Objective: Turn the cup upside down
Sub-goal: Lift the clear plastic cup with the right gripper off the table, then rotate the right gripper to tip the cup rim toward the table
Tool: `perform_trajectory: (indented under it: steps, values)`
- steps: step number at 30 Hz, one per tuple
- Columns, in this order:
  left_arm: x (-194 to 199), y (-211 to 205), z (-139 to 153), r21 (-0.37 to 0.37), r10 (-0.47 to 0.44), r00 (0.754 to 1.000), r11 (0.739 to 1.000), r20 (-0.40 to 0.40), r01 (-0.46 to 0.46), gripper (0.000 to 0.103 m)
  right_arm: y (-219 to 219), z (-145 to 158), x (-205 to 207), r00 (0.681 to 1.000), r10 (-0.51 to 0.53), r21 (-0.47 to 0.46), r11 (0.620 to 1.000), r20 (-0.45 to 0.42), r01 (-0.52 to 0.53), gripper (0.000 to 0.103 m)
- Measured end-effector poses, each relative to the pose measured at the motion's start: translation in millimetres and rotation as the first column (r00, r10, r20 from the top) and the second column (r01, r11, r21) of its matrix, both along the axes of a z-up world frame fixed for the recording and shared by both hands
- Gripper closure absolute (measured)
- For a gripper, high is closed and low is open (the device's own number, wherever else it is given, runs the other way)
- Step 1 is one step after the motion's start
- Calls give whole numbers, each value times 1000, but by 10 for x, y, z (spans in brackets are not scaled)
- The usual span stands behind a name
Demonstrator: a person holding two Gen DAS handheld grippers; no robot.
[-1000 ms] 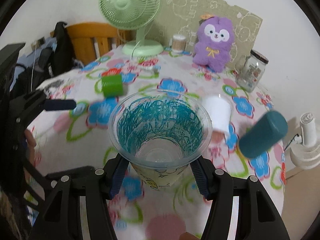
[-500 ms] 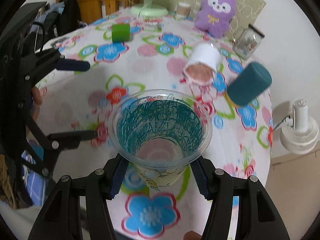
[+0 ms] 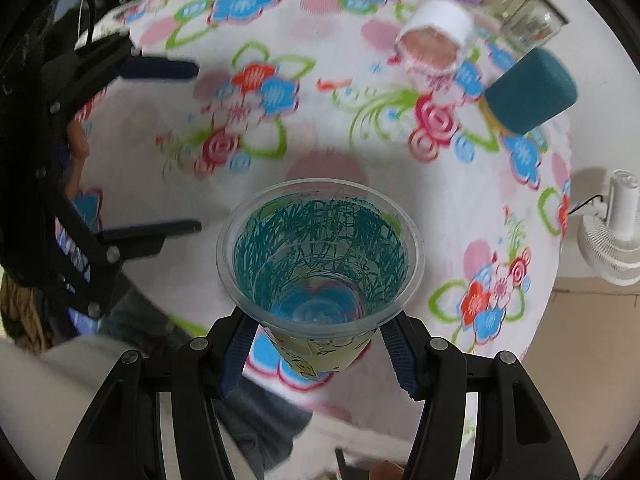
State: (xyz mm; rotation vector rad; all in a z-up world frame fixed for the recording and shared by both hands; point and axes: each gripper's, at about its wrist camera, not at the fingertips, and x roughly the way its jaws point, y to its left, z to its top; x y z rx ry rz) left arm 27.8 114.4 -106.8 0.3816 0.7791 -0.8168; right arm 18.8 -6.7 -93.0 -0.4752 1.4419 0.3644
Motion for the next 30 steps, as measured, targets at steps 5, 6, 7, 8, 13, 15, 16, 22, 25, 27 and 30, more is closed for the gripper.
perform_trajectory:
  steps: [5, 6, 7, 8, 13, 15, 16, 22, 25, 27, 30]
  values:
    - [-90, -40, -19, 10, -19, 1000, 1000, 5, 19, 0, 21, -109, 38, 994, 40, -86, 995, -98, -48, 40]
    - [-94, -52, -25, 12, -20, 1000, 1000, 5, 20, 0, 26, -140, 65, 993, 45, -94, 994, -113, -56, 40]
    - [-102, -63, -38, 16, -20, 1000, 1000, 5, 20, 0, 30, -168, 101, 991, 46, -94, 994, -126, -58, 40]
    - [-105, -67, -46, 19, -20, 1000, 1000, 5, 20, 0, 38, -180, 136, 990, 47, -91, 994, -130, -59, 40]
    - [-107, -45, -73, 28, -6, 1000, 1000, 1, 6, 0, 117, -249, 287, 988, 59, -93, 993, -141, -73, 40]
    - [-91, -16, -70, 22, 6, 1000, 1000, -3, -5, 0, 133, -299, 349, 988, 62, -87, 993, -144, -75, 40]
    - [-74, 4, -70, 18, 14, 1000, 1000, -8, -14, 0, 144, -300, 370, 988, 64, -82, 994, -138, -76, 40]
    - [-6, 66, -94, -1, 39, 998, 999, -42, -39, 0, 180, -272, 432, 990, 75, -63, 995, -123, -83, 38]
    - [-4, 68, -91, -7, 42, 998, 999, -47, -42, 0, 181, -241, 435, 989, 73, -52, 995, -127, -81, 38]
    - [0, 69, -85, -13, 44, 998, 999, -54, -45, 0, 159, -162, 473, 989, 77, -39, 996, -124, -83, 37]
    - [4, 78, -63, -33, 52, 996, 998, -73, -54, 0, 157, -35, 457, 990, 77, -17, 997, -115, -80, 28]
